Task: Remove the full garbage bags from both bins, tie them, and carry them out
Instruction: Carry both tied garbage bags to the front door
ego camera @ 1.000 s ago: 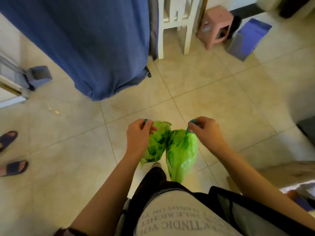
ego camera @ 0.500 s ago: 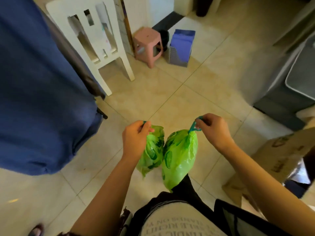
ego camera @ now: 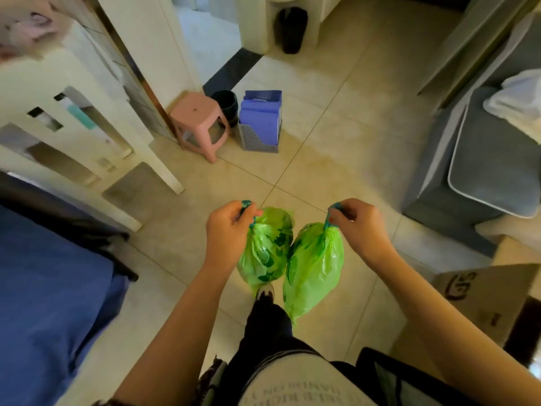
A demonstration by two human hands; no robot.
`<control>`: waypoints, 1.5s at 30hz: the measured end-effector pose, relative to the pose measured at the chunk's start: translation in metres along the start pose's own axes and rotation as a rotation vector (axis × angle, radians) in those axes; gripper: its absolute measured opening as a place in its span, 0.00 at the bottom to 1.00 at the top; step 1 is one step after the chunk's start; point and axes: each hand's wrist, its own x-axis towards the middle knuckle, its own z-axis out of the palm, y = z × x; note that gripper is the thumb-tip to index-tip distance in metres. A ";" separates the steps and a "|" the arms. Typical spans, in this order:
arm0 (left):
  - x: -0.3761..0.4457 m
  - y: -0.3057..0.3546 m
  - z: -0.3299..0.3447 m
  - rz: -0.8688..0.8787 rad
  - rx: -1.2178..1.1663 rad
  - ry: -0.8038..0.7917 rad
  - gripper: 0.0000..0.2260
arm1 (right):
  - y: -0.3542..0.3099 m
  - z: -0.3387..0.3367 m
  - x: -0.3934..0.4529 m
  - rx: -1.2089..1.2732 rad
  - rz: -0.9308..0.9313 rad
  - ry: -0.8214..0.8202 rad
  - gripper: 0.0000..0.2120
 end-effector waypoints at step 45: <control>0.909 0.346 0.587 0.118 -0.043 -0.434 0.07 | -0.013 -0.397 1.003 0.047 0.038 0.351 0.07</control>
